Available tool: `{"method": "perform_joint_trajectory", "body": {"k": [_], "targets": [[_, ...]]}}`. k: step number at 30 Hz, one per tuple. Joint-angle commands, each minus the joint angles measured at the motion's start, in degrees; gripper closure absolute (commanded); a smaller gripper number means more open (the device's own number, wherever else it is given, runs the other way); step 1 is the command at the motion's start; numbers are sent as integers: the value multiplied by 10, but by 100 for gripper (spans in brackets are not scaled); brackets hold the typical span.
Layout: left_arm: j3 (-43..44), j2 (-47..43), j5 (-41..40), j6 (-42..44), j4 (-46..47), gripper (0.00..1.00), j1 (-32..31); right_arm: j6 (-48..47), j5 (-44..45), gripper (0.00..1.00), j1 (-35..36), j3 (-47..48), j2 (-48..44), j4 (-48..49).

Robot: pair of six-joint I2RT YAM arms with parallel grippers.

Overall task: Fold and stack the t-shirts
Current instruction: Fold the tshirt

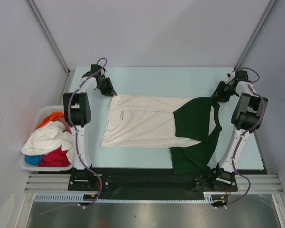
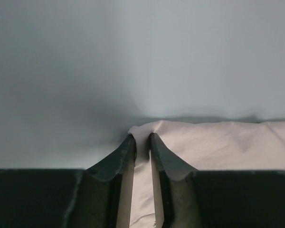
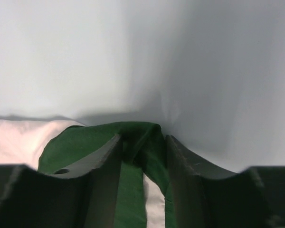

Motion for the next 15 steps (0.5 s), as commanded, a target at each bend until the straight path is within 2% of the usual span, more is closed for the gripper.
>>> {"method": "perform_joint_trajectory", "body": {"k": [1,5,6,7,8,15], "targets": [[21,15,-12,-6,4,77,5,-4,-4,58,0,-5,-1,-3],[28,21,-20,-11,5,91,7,1,16,78,0,-7,0,3],[29,23,-23,-11,6,98,7,2,22,83,0,-6,1,5],[32,25,-26,-13,6,100,7,5,35,95,0,-6,1,10],[34,26,-31,-14,8,100,8,13,39,100,0,-7,2,15],[35,23,-63,-23,36,100,8,43,80,100,8,-18,0,94]]}}
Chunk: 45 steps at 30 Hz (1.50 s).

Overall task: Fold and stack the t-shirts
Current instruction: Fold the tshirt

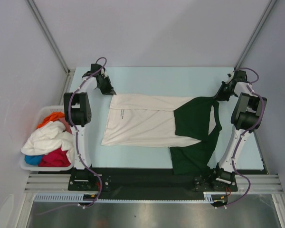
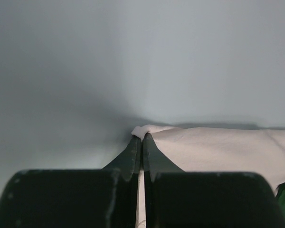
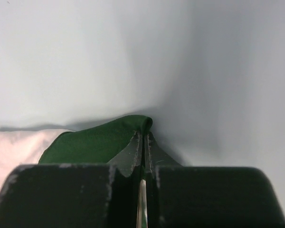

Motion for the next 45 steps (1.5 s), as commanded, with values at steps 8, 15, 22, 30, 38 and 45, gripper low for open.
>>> {"method": "perform_joint_trajectory", "body": {"k": [8,15,22,30,38,45], "targets": [[6,10,-50,-49,88,100,40,37,69,100,18,5,10,131],[60,46,-41,-75,101,100,44,61,67,100,33,92,67,123],[69,57,-52,-119,133,100,44,107,91,100,39,166,121,142],[114,65,-86,-115,108,81,45,94,82,99,46,316,195,53],[112,-40,-133,-74,39,45,44,83,183,35,49,356,129,-67],[-79,-220,-156,-47,6,33,22,142,347,20,40,343,25,-277]]}}
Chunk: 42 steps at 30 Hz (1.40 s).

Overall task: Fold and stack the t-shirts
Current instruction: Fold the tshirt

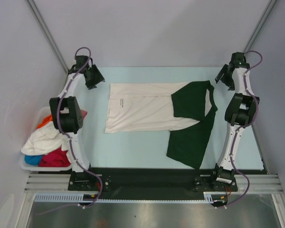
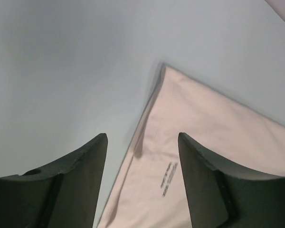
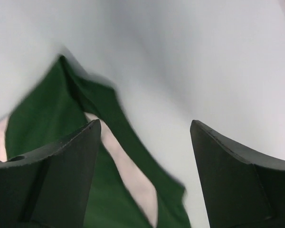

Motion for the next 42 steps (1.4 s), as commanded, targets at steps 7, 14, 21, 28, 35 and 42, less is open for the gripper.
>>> {"method": "perform_joint_trajectory", "body": {"k": [7,14,21,28,35,42], "targets": [[-290,-308,-70,-27,-47,33,-83,69,77,16,44,-259,-291,-145],[-460,-377,-74,-131,-36,40,-130,103,-50,16,127,-487,-453,-115],[-412,-301,-93,-27,-45,68,-126,99,-97,20,171,-636,-533,-88],[-474,-317,-94,-29,-61,62,-125,83,-114,21,167,-647,-555,-84],[-480,-316,-117,-32,-67,50,-124,80,-143,21,167,-674,-550,-66],[-492,-311,-115,-31,-74,50,-121,76,-148,22,166,-677,-553,-63]]}}
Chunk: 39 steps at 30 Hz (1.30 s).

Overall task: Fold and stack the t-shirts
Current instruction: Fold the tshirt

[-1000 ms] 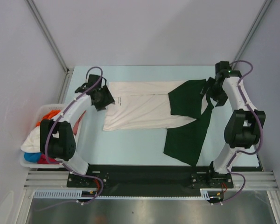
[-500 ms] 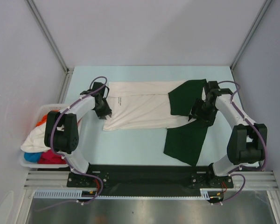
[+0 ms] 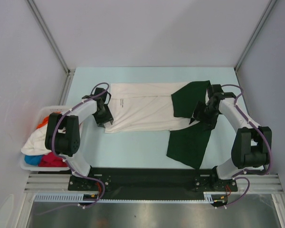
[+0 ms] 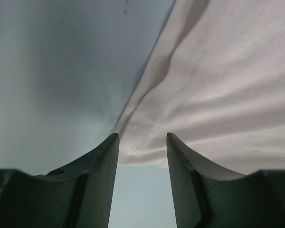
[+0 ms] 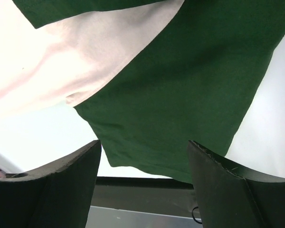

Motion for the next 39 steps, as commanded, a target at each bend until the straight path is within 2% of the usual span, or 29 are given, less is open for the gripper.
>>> {"method": "perform_joint_trajectory", "body": {"k": [1,3,15,20,31,37,39], "targets": [[-6,-14,-10,9,-4,51,4,-8,-11,22,-2,1,-14,11],[-7,-10,-5,11,-5,53,5,-7,-13,22,-4,0,-14,13],[-9,4,-12,15,-13,51,5,-5,-29,23,-12,-15,-17,24],[-15,7,-6,13,-10,58,5,-5,-32,23,-17,-18,-20,24],[-34,-1,-11,12,-8,60,6,-5,-33,24,-22,-25,-30,22],[-53,-21,-9,7,7,69,6,-4,-35,24,-23,-27,-32,24],[-50,-25,-13,7,8,78,6,-3,-37,24,-22,-28,-32,25]]}}
